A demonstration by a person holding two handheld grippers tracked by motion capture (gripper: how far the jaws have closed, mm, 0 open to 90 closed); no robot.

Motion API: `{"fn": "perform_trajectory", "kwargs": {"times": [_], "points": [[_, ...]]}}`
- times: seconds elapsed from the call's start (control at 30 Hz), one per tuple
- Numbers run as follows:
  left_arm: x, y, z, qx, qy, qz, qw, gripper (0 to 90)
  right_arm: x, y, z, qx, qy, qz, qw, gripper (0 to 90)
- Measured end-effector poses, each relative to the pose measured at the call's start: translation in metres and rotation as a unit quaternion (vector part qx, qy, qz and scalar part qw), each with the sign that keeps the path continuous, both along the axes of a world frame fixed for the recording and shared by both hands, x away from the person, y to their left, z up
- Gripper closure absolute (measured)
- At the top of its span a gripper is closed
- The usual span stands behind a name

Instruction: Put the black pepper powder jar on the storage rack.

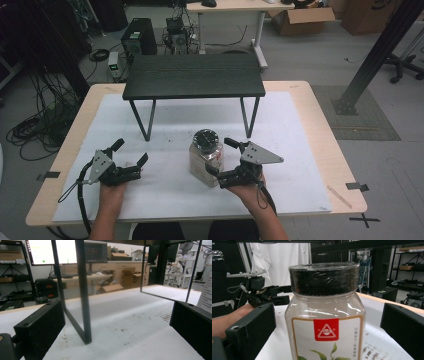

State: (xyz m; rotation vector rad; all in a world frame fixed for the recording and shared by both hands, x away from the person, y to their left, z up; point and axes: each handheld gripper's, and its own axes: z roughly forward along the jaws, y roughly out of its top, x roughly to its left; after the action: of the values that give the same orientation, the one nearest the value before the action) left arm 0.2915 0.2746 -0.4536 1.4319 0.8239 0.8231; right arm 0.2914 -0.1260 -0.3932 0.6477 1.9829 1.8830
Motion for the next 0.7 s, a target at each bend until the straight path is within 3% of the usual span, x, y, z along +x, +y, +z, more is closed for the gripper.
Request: {"fn": "perform_trajectory", "kwargs": {"times": [0.7], "points": [[0.000, 0.000, 0.000, -0.001, 0.000, 0.000, 1.0000, 0.5, 0.010, 0.022, -0.007, -0.007, 0.010, 0.004, 0.9999, 0.0]]}}
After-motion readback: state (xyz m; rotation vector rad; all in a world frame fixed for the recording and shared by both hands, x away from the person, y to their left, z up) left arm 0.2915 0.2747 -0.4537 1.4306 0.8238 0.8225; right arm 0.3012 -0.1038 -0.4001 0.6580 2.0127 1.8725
